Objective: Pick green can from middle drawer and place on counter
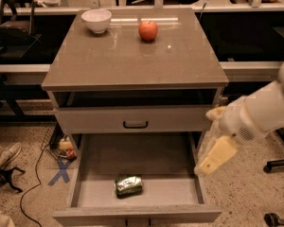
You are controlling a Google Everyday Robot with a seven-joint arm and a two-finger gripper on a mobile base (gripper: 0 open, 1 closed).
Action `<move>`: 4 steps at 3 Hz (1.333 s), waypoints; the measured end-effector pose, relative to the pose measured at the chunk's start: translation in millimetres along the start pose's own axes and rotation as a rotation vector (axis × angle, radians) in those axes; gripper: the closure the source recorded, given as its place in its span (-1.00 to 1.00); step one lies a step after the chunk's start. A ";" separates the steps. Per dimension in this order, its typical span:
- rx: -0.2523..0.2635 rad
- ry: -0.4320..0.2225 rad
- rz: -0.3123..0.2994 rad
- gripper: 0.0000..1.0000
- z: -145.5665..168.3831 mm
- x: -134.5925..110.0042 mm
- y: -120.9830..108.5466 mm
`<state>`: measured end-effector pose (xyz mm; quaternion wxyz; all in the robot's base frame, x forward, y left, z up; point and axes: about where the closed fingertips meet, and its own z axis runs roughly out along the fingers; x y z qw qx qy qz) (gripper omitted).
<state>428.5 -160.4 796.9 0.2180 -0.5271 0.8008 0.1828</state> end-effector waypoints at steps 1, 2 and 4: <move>0.006 -0.007 0.024 -1.00 24.1 9.0 0.3; 0.010 -0.001 0.023 -1.00 28.3 10.0 -1.4; -0.005 0.004 -0.011 -1.00 116.7 29.5 -22.4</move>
Offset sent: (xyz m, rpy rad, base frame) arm -0.0016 0.0074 -0.0322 0.0140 0.0172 -0.0242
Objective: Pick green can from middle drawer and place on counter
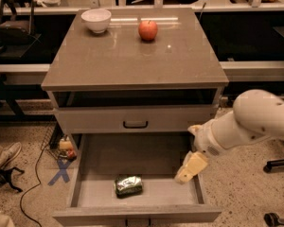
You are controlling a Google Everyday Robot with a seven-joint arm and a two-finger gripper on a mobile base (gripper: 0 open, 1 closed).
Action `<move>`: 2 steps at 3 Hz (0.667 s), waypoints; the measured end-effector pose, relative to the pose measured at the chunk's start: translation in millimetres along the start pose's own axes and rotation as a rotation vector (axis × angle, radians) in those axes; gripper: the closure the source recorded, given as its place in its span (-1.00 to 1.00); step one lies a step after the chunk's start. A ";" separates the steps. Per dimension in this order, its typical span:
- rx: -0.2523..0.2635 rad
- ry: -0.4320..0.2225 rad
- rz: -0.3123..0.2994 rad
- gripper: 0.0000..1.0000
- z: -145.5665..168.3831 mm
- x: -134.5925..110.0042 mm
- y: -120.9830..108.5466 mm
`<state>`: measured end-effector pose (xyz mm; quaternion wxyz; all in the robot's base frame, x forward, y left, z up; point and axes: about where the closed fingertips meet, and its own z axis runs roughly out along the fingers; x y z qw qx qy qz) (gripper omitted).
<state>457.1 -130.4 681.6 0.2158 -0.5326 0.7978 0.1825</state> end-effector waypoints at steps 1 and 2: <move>-0.045 -0.019 -0.025 -1.00 75.8 12.9 -12.6; -0.065 -0.010 -0.082 -1.00 159.2 10.6 -22.1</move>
Offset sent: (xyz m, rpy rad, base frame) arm 0.0654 0.1062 -0.1995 0.0011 -0.0194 0.1538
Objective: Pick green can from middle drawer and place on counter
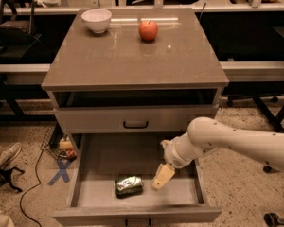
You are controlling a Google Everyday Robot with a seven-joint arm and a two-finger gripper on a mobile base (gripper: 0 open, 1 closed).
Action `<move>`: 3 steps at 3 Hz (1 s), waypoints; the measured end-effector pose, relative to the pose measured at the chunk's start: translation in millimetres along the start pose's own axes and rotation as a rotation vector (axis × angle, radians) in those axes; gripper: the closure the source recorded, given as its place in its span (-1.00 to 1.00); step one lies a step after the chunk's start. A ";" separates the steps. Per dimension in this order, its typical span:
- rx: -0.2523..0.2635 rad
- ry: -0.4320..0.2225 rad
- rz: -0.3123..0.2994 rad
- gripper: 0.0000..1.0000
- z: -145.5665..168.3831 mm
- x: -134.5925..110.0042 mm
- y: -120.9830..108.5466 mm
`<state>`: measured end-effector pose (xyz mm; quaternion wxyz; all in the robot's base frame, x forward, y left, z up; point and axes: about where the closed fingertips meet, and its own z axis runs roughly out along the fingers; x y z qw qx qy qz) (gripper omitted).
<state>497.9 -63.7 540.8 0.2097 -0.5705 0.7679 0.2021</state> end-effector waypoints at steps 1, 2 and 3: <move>0.023 0.025 -0.076 -1.00 45.6 -14.6 -8.5; 0.023 0.025 -0.076 -1.00 45.6 -14.6 -8.5; 0.043 0.058 -0.121 -1.00 66.1 -6.1 -9.3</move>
Offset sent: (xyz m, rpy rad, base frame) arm 0.0118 0.0255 -0.0265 -0.0329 -0.0381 0.0396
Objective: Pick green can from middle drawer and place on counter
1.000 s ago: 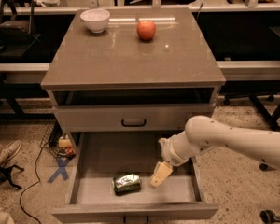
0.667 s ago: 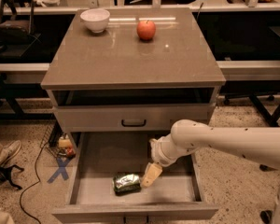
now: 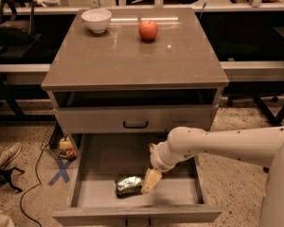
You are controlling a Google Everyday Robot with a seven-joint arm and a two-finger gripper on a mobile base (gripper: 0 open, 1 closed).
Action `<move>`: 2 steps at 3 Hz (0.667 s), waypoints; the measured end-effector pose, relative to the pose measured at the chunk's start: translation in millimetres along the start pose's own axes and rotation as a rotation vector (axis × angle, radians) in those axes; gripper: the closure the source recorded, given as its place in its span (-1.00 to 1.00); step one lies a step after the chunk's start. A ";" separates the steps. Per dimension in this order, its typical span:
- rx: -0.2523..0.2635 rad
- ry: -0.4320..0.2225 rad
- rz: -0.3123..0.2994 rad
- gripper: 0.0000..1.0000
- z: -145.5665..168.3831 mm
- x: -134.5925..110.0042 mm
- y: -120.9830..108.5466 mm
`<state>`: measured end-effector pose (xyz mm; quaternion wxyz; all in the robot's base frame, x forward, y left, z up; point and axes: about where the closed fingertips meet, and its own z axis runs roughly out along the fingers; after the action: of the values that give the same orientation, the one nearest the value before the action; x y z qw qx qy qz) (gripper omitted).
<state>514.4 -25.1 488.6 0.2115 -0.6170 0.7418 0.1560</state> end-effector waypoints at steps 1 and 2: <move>0.003 0.001 -0.051 -1.00 29.0 10.5 -3.8; -0.007 -0.012 -0.078 -1.00 54.9 20.1 -11.0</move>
Offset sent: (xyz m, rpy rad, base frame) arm 0.0285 0.0101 -0.0891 0.0178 -0.0497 0.1026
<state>528.9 -17.2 431.5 0.2198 -0.6453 0.7153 0.1538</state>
